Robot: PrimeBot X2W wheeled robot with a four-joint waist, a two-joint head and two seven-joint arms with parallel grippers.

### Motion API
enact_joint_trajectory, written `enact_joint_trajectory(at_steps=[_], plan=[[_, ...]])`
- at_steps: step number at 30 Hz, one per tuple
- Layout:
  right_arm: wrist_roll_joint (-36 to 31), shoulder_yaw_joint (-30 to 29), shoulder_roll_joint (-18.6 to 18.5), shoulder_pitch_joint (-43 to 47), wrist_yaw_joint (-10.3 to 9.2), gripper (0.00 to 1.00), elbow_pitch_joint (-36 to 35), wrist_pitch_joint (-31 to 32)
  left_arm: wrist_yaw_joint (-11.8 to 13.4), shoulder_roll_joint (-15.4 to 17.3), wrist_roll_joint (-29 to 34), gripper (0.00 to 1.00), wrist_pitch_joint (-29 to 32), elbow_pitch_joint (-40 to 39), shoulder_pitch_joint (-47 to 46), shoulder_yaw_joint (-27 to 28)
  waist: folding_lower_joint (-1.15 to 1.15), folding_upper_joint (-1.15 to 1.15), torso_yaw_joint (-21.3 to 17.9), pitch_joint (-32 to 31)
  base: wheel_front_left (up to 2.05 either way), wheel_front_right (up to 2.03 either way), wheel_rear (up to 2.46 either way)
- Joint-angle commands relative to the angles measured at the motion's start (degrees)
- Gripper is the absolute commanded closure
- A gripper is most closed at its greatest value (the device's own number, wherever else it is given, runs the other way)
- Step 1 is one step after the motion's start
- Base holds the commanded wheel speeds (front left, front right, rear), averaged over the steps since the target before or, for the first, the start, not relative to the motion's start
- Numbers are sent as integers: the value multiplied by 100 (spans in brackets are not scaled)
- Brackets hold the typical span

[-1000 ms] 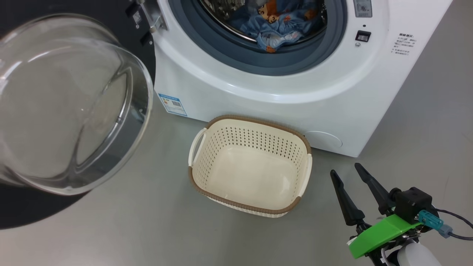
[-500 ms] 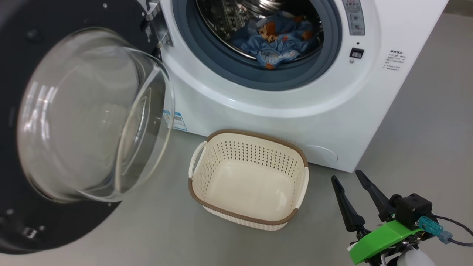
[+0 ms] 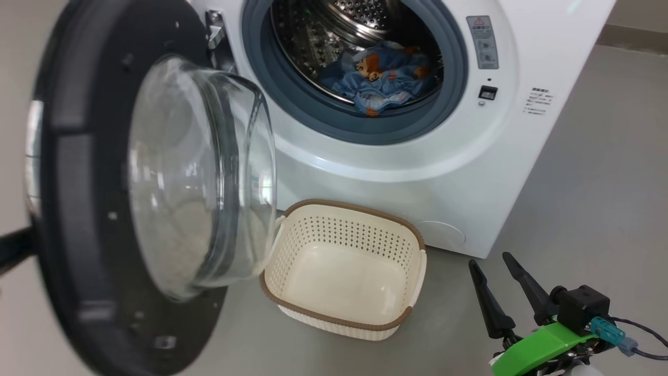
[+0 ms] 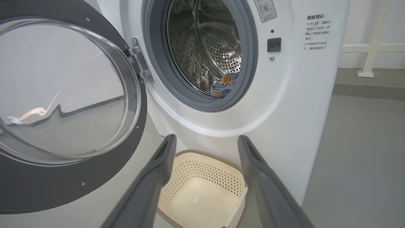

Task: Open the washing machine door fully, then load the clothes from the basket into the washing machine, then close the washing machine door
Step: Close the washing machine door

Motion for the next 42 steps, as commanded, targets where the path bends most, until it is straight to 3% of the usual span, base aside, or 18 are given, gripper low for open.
enact_joint_trajectory(at_steps=[1, 10, 18, 34, 42], plan=[[4, 103, 20, -11, 9, 0, -144, -68, -43, 182, -52, 100, 92, -324, -126, 167, 0, 0, -80, -39, 0, 0, 0], [1, 89, 117, 17, 9, 0, -159, -68, -43, -486, -127, 100, 269, -1060, -173, -113, 0, 0, -616, -119, 0, 0, 0], [-5, 35, 175, -35, 9, 0, -216, -68, -43, -814, 69, 100, 156, -988, -438, -184, 0, 0, -1304, 36, 0, 0, 0], [-10, -19, 392, -258, 9, 0, -285, -68, -43, -1052, 652, 100, -422, -517, -1136, -194, 0, 0, -2607, 496, 0, 0, 0], [-13, -124, 445, -241, 9, 0, -296, -68, -43, -983, 780, 100, -695, -309, -1257, -141, 0, 0, -2832, 526, 0, 0, 0]])
